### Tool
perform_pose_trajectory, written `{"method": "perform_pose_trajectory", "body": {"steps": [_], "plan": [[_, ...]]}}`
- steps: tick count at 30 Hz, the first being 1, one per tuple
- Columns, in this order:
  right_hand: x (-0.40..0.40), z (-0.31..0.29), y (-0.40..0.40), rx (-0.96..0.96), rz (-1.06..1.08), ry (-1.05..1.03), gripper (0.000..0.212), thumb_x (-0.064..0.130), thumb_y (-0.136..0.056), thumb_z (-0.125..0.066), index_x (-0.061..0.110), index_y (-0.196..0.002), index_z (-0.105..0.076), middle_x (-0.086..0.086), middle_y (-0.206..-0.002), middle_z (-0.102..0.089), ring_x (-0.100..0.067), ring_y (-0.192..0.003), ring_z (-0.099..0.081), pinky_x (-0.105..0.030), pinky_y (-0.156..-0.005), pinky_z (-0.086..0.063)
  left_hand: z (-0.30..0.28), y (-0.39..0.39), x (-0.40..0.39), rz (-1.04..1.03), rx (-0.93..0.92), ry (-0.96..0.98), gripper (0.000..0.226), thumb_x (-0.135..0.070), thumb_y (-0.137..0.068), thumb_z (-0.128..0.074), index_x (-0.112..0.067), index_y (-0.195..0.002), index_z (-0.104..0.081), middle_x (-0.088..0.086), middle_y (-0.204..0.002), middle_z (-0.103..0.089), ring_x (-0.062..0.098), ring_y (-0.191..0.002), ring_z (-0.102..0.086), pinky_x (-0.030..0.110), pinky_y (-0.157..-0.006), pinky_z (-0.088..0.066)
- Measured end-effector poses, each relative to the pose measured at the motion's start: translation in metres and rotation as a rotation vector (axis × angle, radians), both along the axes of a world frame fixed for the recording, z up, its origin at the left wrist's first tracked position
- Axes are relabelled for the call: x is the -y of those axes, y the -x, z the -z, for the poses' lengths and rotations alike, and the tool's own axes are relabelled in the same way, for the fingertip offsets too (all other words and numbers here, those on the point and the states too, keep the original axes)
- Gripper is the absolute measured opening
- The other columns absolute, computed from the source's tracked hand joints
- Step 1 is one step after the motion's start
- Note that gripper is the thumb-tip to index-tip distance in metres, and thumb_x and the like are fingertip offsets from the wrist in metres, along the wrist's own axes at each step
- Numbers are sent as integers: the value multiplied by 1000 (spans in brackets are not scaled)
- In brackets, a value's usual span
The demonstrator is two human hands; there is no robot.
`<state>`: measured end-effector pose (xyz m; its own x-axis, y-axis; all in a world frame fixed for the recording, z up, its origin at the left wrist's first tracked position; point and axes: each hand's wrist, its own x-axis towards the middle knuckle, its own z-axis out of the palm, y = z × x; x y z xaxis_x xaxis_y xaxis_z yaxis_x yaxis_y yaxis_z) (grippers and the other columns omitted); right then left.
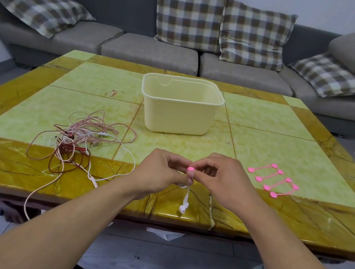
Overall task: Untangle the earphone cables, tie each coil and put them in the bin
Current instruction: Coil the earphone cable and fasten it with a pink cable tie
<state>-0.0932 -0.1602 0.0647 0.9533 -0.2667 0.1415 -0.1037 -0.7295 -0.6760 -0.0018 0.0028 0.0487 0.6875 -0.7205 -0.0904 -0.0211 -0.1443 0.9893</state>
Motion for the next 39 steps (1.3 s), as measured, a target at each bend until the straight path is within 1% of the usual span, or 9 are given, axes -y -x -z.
{"method": "perform_pose_trajectory", "body": {"steps": [6, 10, 23, 26, 28, 31, 33, 37, 39], "plan": [[1, -1, 0, 16, -95, 44, 15, 34, -92, -73, 35, -106, -79, 16, -90, -65, -1, -83, -61, -20, -75, -47, -1, -2, 0, -34, -99, 35, 33, 10, -73, -81, -4, -102, -78, 17, -93, -77, 21, -83, -72, 25, -71, -55], [3, -2, 1, -9, -149, 82, 20, 32, -93, -72, 35, -112, -77, 15, -90, -64, -2, -86, -59, -19, -76, -44, -2, -2, 0, -15, -151, 22, 31, 12, -72, -80, 0, -101, -77, 17, -91, -77, 18, -81, -71, 24, -71, -55], [2, -4, -2, -3, -112, 146, 11, 32, -92, -74, 30, -102, -79, 22, -87, -65, 5, -86, -59, -12, -75, -41, -6, -1, -1, -30, -150, 5, 35, 10, -71, -82, -4, -104, -78, 13, -95, -78, 14, -85, -73, 24, -75, -56], [-1, -3, -3, 12, -74, 128, 9, 33, -92, -73, 30, -100, -79, 18, -91, -69, 1, -87, -61, -17, -78, -47, -6, 0, 0, -62, -140, 15, 38, 9, -71, -82, -5, -106, -78, 11, -97, -78, 16, -90, -74, 23, -74, -55], [-3, -3, -2, 44, -32, 88, 6, 33, -91, -75, 31, -95, -79, 16, -90, -71, -1, -85, -64, -23, -80, -52, -5, 0, 0, -104, -114, 28, 41, 9, -71, -83, -8, -108, -77, 9, -98, -78, 20, -93, -75, 27, -77, -57], [-5, -3, -1, 95, 29, 74, 2, 32, -87, -78, 33, -88, -80, 16, -84, -73, -3, -79, -66, -28, -77, -56, -4, 2, 2, -175, -76, 38, 51, 9, -70, -83, -13, -115, -73, 7, -95, -78, 25, -86, -76, 35, -85, -59], [-7, -4, -1, 87, 45, 107, 4, 31, -87, -77, 33, -85, -80, 16, -82, -71, -3, -79, -64, -28, -77, -55, -4, 4, 4, -210, -65, 46, 57, 10, -71, -82, -15, -121, -68, 5, -94, -78, 24, -80, -76, 33, -83, -59], [-9, -3, -3, 42, 41, 182, 7, 30, -96, -68, 28, -94, -74, 15, -89, -67, -3, -83, -60, -28, -80, -52, -4, 7, 6, -229, -65, 74, 61, 10, -73, -81, -19, -124, -65, 2, -94, -79, 14, -77, -74, 27, -80, -58], [-9, -2, -4, 32, 50, 155, 9, 27, -101, -61, 23, -101, -69, 13, -96, -64, -6, -88, -58, -27, -81, -49, -6, 7, 6, -219, -59, 84, 61, 8, -74, -82, -22, -124, -65, 0, -95, -79, 15, -84, -74, 27, -83, -59]]}}
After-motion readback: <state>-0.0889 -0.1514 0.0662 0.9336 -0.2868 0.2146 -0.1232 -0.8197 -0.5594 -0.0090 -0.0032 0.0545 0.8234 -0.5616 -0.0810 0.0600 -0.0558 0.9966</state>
